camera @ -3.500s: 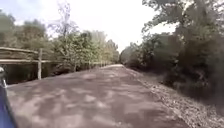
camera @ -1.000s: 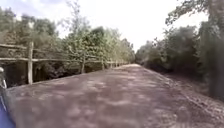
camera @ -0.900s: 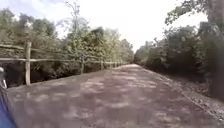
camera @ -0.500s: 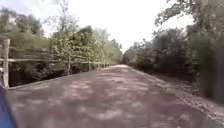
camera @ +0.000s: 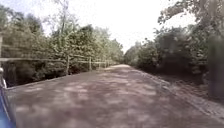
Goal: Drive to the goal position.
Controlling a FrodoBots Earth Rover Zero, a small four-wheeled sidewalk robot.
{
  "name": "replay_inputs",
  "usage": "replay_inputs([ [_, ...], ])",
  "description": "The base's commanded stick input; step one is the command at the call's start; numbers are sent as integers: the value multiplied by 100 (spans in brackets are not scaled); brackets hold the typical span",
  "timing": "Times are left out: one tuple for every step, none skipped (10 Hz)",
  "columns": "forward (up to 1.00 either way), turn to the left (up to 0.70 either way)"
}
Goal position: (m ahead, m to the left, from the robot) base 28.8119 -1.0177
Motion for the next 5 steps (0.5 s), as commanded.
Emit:
replay_inputs([
  [70, 0],
  [70, 0],
  [70, 0],
  [70, 0],
  [70, 0],
])
